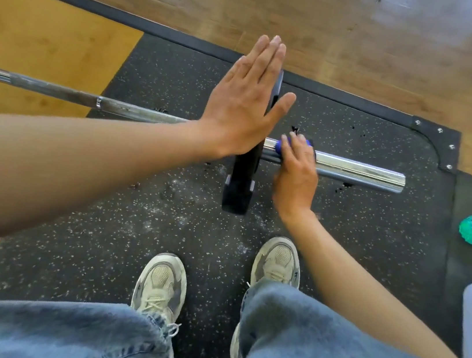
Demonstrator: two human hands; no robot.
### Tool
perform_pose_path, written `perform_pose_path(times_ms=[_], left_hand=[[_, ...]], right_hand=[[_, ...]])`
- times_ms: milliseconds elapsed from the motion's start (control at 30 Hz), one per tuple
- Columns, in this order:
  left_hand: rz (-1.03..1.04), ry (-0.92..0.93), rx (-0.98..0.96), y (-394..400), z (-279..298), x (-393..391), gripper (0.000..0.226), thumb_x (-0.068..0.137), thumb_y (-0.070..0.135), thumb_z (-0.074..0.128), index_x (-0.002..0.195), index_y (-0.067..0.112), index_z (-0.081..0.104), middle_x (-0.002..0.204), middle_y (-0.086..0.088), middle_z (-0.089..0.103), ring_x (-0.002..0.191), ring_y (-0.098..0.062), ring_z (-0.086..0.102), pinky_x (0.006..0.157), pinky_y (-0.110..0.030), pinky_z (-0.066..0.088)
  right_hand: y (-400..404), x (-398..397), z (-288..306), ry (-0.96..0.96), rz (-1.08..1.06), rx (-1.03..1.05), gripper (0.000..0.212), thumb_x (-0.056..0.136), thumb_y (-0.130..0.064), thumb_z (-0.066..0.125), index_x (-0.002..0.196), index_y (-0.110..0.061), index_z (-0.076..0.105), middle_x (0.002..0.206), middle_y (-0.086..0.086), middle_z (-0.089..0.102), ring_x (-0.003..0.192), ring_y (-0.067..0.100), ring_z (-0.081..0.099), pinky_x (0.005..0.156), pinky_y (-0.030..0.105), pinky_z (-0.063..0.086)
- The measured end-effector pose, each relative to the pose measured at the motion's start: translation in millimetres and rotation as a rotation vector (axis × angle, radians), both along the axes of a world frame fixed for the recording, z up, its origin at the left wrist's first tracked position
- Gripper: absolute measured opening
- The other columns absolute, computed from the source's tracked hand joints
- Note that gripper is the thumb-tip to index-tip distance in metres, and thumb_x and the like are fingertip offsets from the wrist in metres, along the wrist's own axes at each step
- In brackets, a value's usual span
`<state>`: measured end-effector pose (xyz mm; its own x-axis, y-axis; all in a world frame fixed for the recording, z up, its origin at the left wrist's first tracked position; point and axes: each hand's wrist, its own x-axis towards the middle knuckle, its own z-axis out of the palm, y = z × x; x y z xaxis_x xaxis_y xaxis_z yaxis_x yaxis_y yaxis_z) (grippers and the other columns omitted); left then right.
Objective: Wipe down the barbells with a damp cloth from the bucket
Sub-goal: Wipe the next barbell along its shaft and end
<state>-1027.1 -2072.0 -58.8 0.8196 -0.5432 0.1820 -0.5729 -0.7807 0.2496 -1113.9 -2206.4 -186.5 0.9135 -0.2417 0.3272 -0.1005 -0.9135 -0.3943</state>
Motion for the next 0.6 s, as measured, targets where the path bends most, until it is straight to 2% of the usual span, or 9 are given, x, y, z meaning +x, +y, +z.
perform_pose_path(times_ms=[100, 133, 200, 267, 400, 467, 533, 600], left_hand=[[-0.029, 0.046, -0.049, -1.2, -16.1, -12.6, 0.077, 0.105, 0.055, 0.017, 0.161, 0.002, 0.012, 0.171, -0.011, 0.010, 0.158, -0.021, 0.001, 0.128, -0.037, 0.010], [-0.035, 0.023, -0.054, -0.3, -18.6, -17.9, 0.077, 0.106, 0.054, 0.017, 0.161, 0.001, 0.014, 0.170, -0.013, 0.012, 0.158, -0.023, 0.003, 0.128, -0.038, 0.012], [-0.039, -0.014, -0.059, 3.5, -20.7, -27.6, 0.076, 0.106, 0.052, 0.018, 0.160, -0.002, 0.015, 0.169, -0.015, 0.013, 0.158, -0.026, 0.005, 0.128, -0.038, 0.012], [-0.044, -0.047, -0.085, 7.6, -23.9, -39.2, 0.075, 0.108, 0.050, 0.022, 0.160, -0.003, 0.016, 0.169, -0.017, 0.015, 0.158, -0.027, 0.007, 0.128, -0.039, 0.013], [-0.047, -0.099, -0.129, 16.9, -36.1, -68.1, 0.072, 0.109, 0.048, 0.029, 0.159, -0.003, 0.021, 0.168, -0.016, 0.018, 0.158, -0.027, 0.011, 0.127, -0.043, 0.020], [-0.042, -0.123, -0.131, 22.2, -38.8, -78.3, 0.070, 0.108, 0.045, 0.036, 0.159, -0.002, 0.022, 0.168, -0.016, 0.020, 0.157, -0.027, 0.013, 0.125, -0.044, 0.023], [0.003, -0.132, -0.152, 22.5, -41.1, -91.3, 0.068, 0.108, 0.042, 0.039, 0.159, 0.000, 0.024, 0.168, -0.013, 0.022, 0.157, -0.026, 0.014, 0.125, -0.045, 0.023], [0.102, -0.111, -0.205, 17.2, -41.7, -105.5, 0.066, 0.108, 0.041, 0.040, 0.160, 0.005, 0.025, 0.168, -0.008, 0.022, 0.158, -0.022, 0.012, 0.127, -0.045, 0.018]], right_hand=[[-3.1, -6.3, -2.3, -0.010, 0.217, -0.134, 0.066, 0.080, 0.014, 0.070, 0.142, -0.005, 0.057, 0.147, 0.016, 0.053, 0.139, 0.037, 0.047, 0.115, 0.047, 0.041], [-10.2, -7.7, -2.2, -0.009, 0.200, -0.120, 0.063, 0.082, 0.012, 0.070, 0.140, -0.006, 0.058, 0.146, 0.016, 0.055, 0.137, 0.036, 0.049, 0.114, 0.046, 0.042], [-17.6, -14.0, -1.5, 0.007, 0.011, -0.005, 0.059, 0.081, 0.014, 0.070, 0.136, -0.006, 0.063, 0.143, 0.014, 0.058, 0.134, 0.036, 0.052, 0.111, 0.046, 0.046], [-3.3, -21.7, 0.4, 0.032, -0.075, 0.052, 0.062, 0.079, 0.020, 0.067, 0.136, -0.004, 0.062, 0.144, 0.014, 0.057, 0.137, 0.036, 0.049, 0.114, 0.047, 0.043], [5.1, -34.5, -2.3, 0.012, 0.261, -0.050, 0.066, 0.083, 0.012, 0.071, 0.144, -0.008, 0.055, 0.151, 0.011, 0.051, 0.143, 0.033, 0.043, 0.116, 0.045, 0.040], [-7.8, -37.4, 0.3, 0.019, 0.172, -0.022, 0.065, 0.079, 0.013, 0.072, 0.140, -0.007, 0.059, 0.146, 0.013, 0.055, 0.136, 0.034, 0.050, 0.114, 0.044, 0.042], [-7.7, -46.0, 4.5, 0.049, -0.045, 0.067, 0.064, 0.077, 0.017, 0.070, 0.136, -0.004, 0.061, 0.142, 0.014, 0.058, 0.133, 0.034, 0.052, 0.115, 0.043, 0.041], [4.0, -56.0, 3.1, 0.047, -0.026, 0.068, 0.062, 0.081, 0.018, 0.067, 0.139, -0.002, 0.058, 0.146, 0.015, 0.055, 0.140, 0.035, 0.045, 0.119, 0.047, 0.036]])
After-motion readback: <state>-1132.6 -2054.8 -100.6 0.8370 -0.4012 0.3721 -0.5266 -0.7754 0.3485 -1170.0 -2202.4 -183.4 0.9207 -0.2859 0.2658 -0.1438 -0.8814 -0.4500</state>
